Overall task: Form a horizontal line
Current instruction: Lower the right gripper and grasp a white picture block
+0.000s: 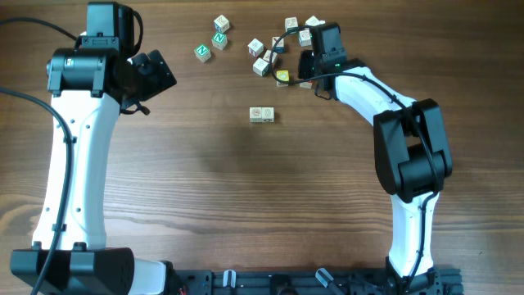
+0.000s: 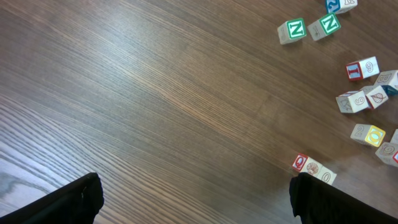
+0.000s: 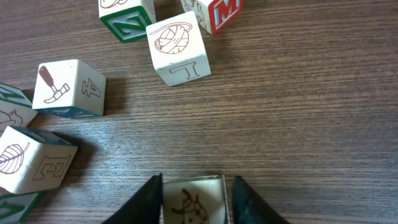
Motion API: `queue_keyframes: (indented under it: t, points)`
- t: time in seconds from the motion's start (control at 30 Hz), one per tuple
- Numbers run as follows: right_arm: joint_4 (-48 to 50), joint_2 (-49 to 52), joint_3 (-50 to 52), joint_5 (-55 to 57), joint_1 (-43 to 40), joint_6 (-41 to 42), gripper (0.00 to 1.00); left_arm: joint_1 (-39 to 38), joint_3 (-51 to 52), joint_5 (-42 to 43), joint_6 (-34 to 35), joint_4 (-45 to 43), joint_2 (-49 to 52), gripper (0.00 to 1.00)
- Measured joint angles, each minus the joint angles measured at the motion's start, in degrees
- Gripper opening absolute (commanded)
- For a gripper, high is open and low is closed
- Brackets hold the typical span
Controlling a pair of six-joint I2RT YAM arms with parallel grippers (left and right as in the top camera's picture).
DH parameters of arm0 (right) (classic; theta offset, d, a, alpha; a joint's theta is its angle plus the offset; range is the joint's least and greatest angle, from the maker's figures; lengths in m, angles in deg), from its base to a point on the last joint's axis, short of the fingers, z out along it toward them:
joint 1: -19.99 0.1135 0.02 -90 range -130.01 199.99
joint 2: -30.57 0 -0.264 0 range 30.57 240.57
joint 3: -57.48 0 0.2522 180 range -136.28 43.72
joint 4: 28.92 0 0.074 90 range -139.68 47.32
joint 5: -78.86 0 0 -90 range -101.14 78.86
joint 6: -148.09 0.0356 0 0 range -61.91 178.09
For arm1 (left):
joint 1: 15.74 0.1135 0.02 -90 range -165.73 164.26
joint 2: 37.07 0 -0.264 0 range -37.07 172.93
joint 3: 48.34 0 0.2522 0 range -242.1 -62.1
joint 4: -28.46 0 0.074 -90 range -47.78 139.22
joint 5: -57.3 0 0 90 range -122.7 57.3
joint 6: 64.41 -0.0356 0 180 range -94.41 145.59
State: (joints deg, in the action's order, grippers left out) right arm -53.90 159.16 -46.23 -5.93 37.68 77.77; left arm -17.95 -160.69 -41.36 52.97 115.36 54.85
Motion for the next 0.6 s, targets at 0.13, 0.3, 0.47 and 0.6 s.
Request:
queue_keyframes:
  t: [0.13,0.3,0.47,0.6]
  points:
    - [0.0,0.0,0.0,0.0,0.0,-0.1,0.42,0.0,0.0,0.0,0.0,0.0,0.0,1.0]
    - [0.3,0.1,0.0,0.0,0.0,-0.1,0.35,0.0,0.0,0.0,0.0,0.0,0.0,1.0]
    - [0.6,1.4,-0.4,0.2,0.0,0.0,0.25,0.0,0.0,0.0,0.0,0.0,0.0,1.0]
    - [-0.5,1.6,-1.4,0.3,0.0,0.0,0.2,0.0,0.0,0.0,0.0,0.0,0.0,1.0]
